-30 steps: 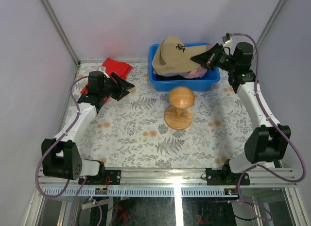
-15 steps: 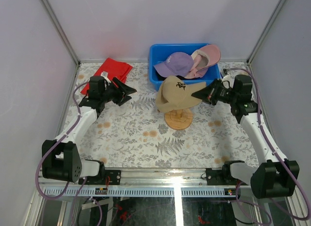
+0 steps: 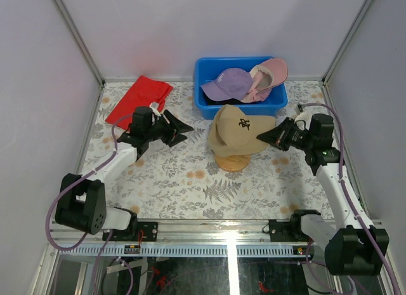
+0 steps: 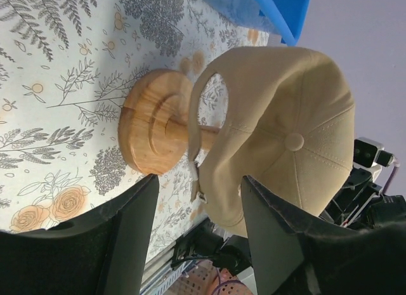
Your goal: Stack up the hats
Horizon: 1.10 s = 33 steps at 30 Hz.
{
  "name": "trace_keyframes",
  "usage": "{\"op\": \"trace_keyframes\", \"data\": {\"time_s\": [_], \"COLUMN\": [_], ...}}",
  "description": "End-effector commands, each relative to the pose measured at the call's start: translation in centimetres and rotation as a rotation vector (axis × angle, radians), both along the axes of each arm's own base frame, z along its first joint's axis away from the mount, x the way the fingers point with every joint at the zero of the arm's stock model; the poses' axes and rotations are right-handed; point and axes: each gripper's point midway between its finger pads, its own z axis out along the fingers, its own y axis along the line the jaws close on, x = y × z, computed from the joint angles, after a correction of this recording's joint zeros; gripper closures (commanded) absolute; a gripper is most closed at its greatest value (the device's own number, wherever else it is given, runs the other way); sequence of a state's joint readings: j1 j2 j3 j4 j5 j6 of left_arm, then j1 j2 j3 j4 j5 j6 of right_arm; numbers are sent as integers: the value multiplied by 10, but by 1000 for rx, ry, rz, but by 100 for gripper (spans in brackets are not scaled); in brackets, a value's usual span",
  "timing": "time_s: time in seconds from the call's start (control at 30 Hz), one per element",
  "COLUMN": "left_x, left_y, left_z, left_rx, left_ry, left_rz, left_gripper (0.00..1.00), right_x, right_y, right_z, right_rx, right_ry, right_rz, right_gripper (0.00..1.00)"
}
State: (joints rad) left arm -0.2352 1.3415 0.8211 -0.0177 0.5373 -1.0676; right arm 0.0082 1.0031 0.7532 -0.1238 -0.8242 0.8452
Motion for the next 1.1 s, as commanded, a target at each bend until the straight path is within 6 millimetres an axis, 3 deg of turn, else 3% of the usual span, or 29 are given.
{"op": "trace_keyframes", "data": {"time_s": [0.0,0.2,0.4,0.47,0.7,0.93,1.07], "left_x": [11,22,27,27,25,25,29], "left_y": [-18,-36,-45,-46,-47,-48,-49], "left_z": [16,14,13,13,5,-22,-33], "left_rx": [-61,-67,-77,-79,-73,-44,-27], "left_ry": [-52,-44,-37,-34,-17,32,46], "left_rz": [-31,-59,-78,-79,-85,-96,-98], "left_gripper": [46,46,46,46,46,46,46], "right_x": [-19,-30,-26,-25,-21,-22,-22], "right_y": [-10,-20,-24,-28,-40,-67,-70], "right_z": [-47,-75,-74,-71,-62,-69,-70], "right_rx": [-76,-112,-135,-163,-263,-448,-466], "right_ry": [149,218,202,190,158,178,181], "right_rz": [11,28,16,6,-19,-73,-79], "right_gripper": [96,88,44,36,29,25,24]}}
